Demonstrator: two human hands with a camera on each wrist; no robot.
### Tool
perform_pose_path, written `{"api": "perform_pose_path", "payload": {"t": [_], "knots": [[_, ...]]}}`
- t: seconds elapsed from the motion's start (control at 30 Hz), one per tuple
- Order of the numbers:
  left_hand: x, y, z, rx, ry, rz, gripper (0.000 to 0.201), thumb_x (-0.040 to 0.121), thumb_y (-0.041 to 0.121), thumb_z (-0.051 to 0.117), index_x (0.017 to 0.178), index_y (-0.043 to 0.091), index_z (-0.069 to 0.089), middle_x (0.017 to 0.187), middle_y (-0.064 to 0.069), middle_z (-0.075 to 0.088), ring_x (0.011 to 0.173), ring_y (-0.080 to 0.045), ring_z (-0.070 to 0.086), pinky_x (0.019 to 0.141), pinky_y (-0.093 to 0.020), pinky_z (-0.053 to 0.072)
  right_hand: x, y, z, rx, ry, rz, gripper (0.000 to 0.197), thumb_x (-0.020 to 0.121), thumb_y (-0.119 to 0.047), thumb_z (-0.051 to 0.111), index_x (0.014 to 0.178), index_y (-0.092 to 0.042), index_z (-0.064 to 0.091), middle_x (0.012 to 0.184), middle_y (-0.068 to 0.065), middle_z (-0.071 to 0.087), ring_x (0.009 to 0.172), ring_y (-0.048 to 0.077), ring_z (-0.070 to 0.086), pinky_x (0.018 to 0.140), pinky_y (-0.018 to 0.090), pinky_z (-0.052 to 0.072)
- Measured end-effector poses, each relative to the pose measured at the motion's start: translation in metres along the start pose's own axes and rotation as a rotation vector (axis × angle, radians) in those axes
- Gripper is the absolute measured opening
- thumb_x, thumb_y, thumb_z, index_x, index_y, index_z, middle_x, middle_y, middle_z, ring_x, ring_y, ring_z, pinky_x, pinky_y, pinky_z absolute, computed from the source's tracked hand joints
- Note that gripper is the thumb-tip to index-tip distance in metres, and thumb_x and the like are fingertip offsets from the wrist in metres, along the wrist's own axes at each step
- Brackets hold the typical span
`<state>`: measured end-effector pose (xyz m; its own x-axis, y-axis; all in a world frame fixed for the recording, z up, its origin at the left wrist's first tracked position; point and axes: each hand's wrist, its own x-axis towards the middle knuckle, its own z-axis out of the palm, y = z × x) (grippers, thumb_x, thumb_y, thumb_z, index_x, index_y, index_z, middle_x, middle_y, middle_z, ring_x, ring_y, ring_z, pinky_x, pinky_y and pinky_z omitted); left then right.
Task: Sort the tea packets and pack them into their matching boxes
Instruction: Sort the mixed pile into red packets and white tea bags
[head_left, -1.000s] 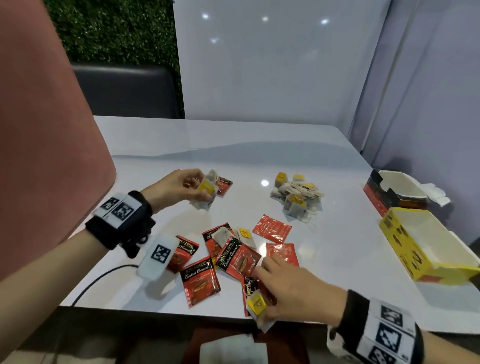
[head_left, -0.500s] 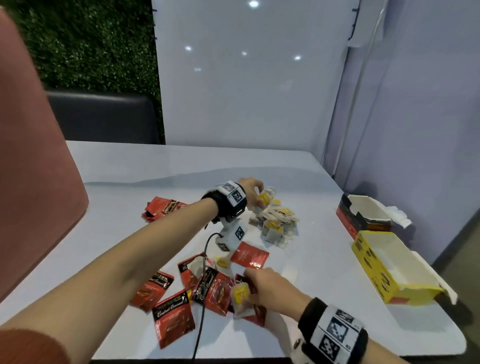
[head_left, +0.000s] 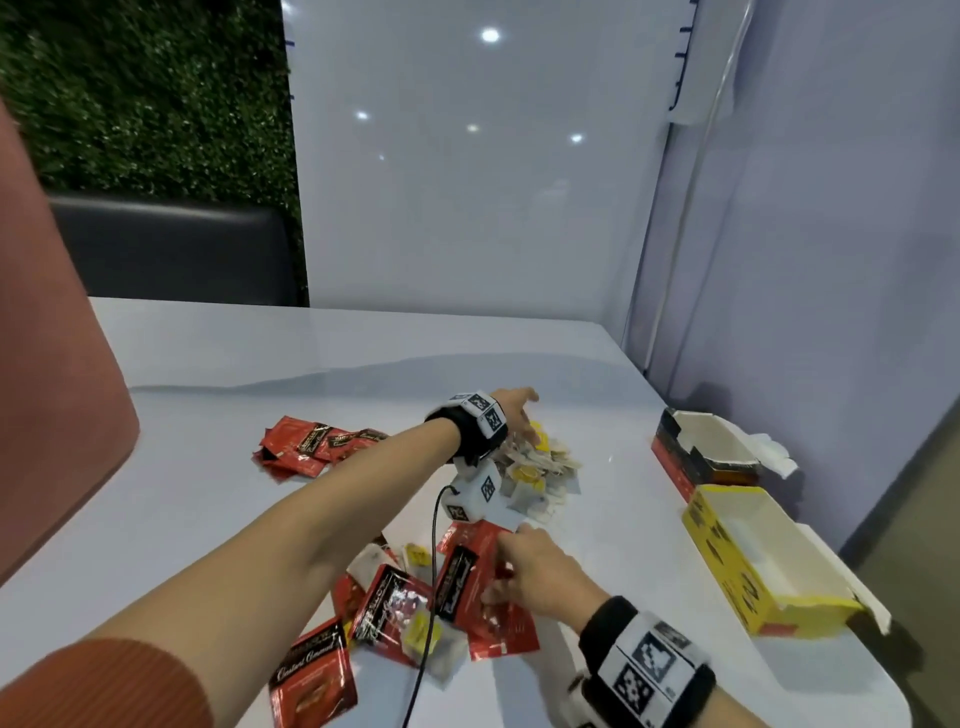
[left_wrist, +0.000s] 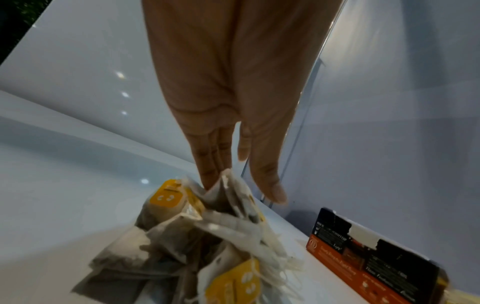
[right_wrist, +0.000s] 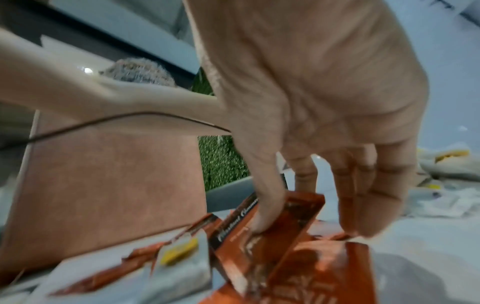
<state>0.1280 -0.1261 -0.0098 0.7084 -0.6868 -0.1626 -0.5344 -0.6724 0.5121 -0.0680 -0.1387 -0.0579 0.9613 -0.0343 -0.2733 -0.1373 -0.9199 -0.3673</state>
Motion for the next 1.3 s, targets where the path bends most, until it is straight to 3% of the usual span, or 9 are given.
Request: {"api": "perform_pose_path", "payload": {"t": [0.1, 0.23, 0.33, 0.47, 0.6, 0.83, 1.03, 1.2, 1.3], "knots": [[-0.013, -0.009, -0.006, -0.116, 0.075, 0.062, 0.075, 0.083, 0.015, 0.068, 0.144, 0.014, 0.025, 0.134, -0.012, 0.052, 0.116, -0.028, 0.056, 0.097, -0.032, 0.043, 0.002, -0.002, 0.008, -0.151, -0.054, 0.024, 0.066, 0.078, -0.03, 0.071, 0.13, -0.008, 0.035, 0.13, 0.012, 0.039, 0.122, 0.03, 0.037, 0.096, 0.041, 0.039], [-0.04, -0.03, -0.024, -0.185, 0.109, 0.112, 0.055, 0.087, 0.008, 0.061, 0.136, 0.012, 0.038, 0.126, -0.014, 0.058, 0.102, -0.026, 0.061, 0.088, -0.032, 0.048, 0.012, -0.002, 0.009, -0.114, -0.104, 0.048, 0.08, 0.067, -0.022, 0.081, 0.132, -0.008, 0.035, 0.132, 0.012, 0.047, 0.122, 0.03, 0.044, 0.101, 0.038, 0.041], [-0.07, -0.049, -0.035, -0.045, -0.112, 0.071, 0.036, 0.09, 0.003, 0.053, 0.126, 0.009, 0.05, 0.116, -0.014, 0.065, 0.08, -0.015, 0.061, 0.071, -0.023, 0.046, 0.018, 0.002, -0.003, -0.084, -0.164, 0.025, 0.061, 0.066, -0.018, 0.082, 0.119, -0.012, 0.053, 0.122, 0.008, 0.061, 0.114, 0.026, 0.056, 0.098, 0.035, 0.045], [-0.132, -0.081, -0.04, 0.231, -0.31, -0.068, 0.025, 0.09, 0.014, 0.056, 0.116, 0.014, 0.056, 0.104, -0.005, 0.068, 0.084, -0.014, 0.058, 0.064, -0.014, 0.046, 0.027, -0.001, -0.029, -0.113, -0.148, 0.013, 0.042, 0.071, -0.018, 0.078, 0.108, -0.006, 0.061, 0.11, 0.01, 0.065, 0.096, 0.024, 0.06, 0.081, 0.029, 0.048], [-0.195, -0.119, -0.037, 0.247, -0.346, -0.226, 0.04, 0.088, 0.025, 0.062, 0.124, 0.014, 0.052, 0.107, 0.002, 0.062, 0.096, -0.011, 0.055, 0.084, -0.023, 0.044, 0.047, -0.015, -0.051, -0.104, -0.133, -0.001, 0.04, 0.076, -0.018, 0.075, 0.109, -0.001, 0.061, 0.098, 0.009, 0.061, 0.085, 0.022, 0.056, 0.067, 0.028, 0.049], [-0.269, -0.162, 0.011, 0.233, -0.079, -0.561, 0.078, 0.074, 0.056, 0.066, 0.127, 0.007, 0.035, 0.125, -0.013, 0.043, 0.116, -0.028, 0.046, 0.091, -0.033, 0.04, 0.07, -0.025, -0.033, -0.232, -0.148, 0.008, 0.049, 0.076, -0.024, 0.075, 0.115, 0.0, 0.057, 0.12, 0.013, 0.061, 0.111, 0.028, 0.058, 0.08, 0.029, 0.043], [-0.278, -0.138, 0.045, 0.214, 0.008, -0.589, 0.128, 0.057, 0.068, 0.07, 0.145, 0.006, 0.002, 0.138, -0.017, 0.025, 0.131, -0.033, 0.026, 0.103, -0.045, 0.036, 0.074, -0.023, -0.029, -0.186, -0.142, 0.056, 0.048, 0.075, -0.022, 0.076, 0.114, 0.0, 0.059, 0.117, 0.013, 0.064, 0.093, 0.022, 0.058, 0.078, 0.028, 0.045], [-0.271, -0.13, 0.049, 0.185, 0.034, -0.592, 0.112, 0.058, 0.053, 0.08, 0.136, 0.004, 0.017, 0.131, -0.016, 0.035, 0.123, -0.032, 0.036, 0.099, -0.043, 0.039, 0.073, -0.015, -0.029, -0.082, -0.096, 0.049, 0.04, 0.074, -0.021, 0.077, 0.106, -0.003, 0.061, 0.113, 0.011, 0.063, 0.09, 0.021, 0.054, 0.067, 0.026, 0.041], [-0.269, -0.133, 0.04, 0.091, -0.008, -0.586, 0.096, 0.056, 0.047, 0.084, 0.121, 0.004, 0.028, 0.121, -0.017, 0.047, 0.113, -0.03, 0.048, 0.092, -0.04, 0.044, 0.071, -0.009, -0.031, 0.078, -0.037, 0.049, 0.041, 0.073, -0.016, 0.078, 0.107, -0.001, 0.06, 0.11, 0.012, 0.062, 0.104, 0.029, 0.059, 0.08, 0.029, 0.046]]}}
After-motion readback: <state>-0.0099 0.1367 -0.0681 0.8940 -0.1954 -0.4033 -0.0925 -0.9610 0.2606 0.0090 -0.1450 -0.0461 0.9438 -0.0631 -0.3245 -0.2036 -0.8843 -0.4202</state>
